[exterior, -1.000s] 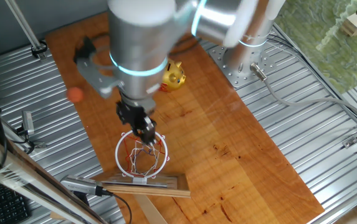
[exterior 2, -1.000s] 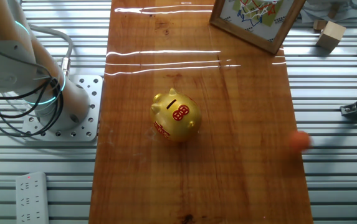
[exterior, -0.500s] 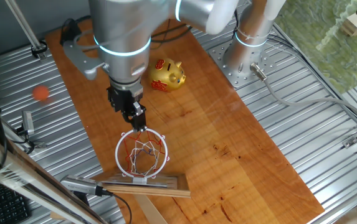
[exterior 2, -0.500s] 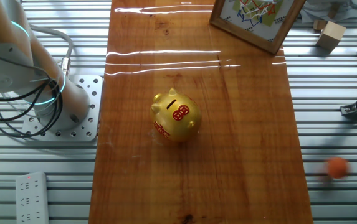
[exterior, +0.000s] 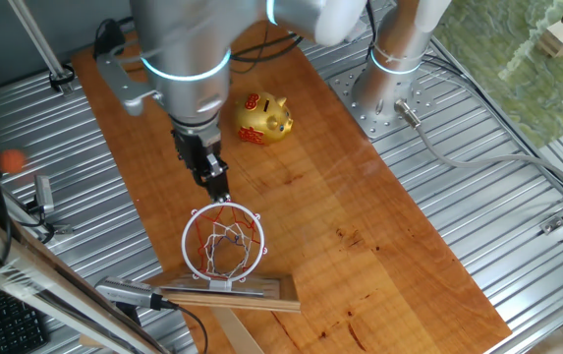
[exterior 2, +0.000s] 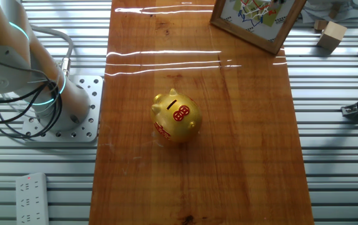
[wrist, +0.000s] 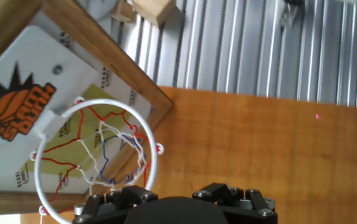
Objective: Grab a basketball, release it and shoot it into the basket
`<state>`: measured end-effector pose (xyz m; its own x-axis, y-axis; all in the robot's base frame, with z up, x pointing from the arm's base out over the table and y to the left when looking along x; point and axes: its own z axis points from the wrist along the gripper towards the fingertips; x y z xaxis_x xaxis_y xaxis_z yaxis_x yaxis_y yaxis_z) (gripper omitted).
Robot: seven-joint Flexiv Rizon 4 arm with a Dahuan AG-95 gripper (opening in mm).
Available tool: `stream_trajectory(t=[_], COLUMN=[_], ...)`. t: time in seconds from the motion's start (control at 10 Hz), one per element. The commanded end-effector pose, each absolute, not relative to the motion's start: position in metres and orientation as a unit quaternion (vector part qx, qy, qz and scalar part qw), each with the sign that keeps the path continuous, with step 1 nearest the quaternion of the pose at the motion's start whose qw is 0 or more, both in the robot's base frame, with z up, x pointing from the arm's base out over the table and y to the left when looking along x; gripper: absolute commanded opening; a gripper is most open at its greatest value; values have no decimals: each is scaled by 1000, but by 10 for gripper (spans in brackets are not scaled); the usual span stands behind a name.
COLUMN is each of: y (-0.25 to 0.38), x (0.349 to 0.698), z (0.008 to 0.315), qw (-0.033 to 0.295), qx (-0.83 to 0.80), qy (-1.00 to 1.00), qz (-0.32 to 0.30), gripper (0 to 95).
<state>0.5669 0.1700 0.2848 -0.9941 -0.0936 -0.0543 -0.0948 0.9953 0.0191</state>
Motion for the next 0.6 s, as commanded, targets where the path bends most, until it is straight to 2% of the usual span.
stream_trajectory(t=[0.1,0.6], y=[161,157], x=[554,551], z=[284,285], qw=[29,22], qx=[-33,-45], qy=[999,999], qz=[17,20], gripper=[760,760])
